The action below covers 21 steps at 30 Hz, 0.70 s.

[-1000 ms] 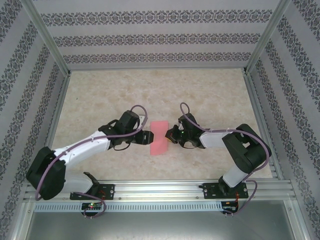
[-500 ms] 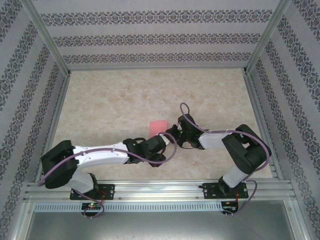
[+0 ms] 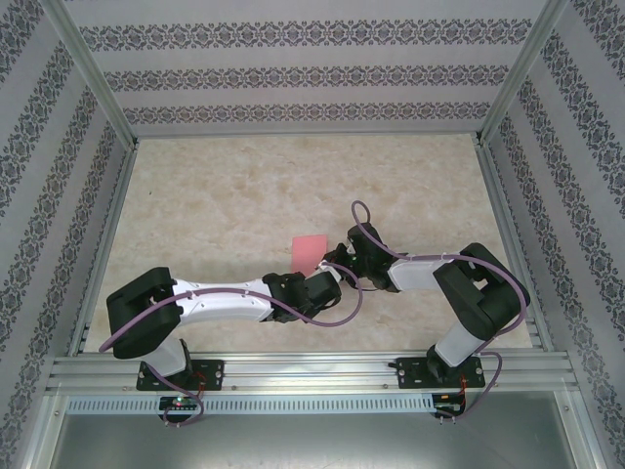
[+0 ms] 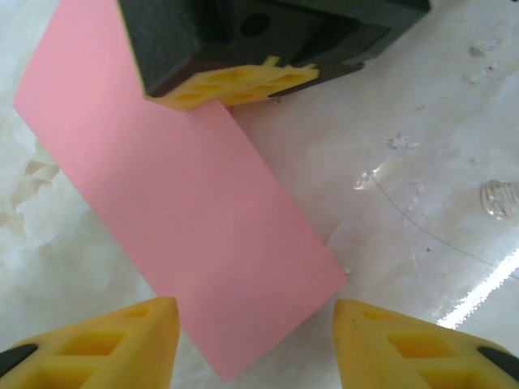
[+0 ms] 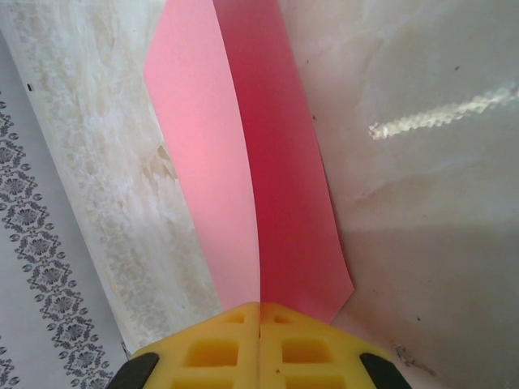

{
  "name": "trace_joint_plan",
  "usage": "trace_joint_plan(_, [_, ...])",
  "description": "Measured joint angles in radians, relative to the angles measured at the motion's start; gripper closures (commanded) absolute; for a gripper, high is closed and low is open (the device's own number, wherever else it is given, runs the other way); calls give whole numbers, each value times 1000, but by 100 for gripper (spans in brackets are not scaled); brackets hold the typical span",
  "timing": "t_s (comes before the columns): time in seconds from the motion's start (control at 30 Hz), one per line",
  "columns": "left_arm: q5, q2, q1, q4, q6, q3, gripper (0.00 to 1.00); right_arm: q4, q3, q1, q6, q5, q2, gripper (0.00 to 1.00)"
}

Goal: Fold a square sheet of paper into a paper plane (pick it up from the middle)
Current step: Third fold the triangle at the center of the table.

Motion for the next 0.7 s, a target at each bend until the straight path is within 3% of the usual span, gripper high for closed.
trace_joint_plan(0.43, [-39,-22,0,1,3,-1,91,-37,0,-3,-9,0,-5,90])
trace_joint_plan(0.53, [-38,-23,0,1,6,-1,99,-44,0,-3,-13,0,-5,85])
trace_joint_plan(0.7, [7,-29,14,2,13,-2,100,-78,2,-12,-34,5,-27,71])
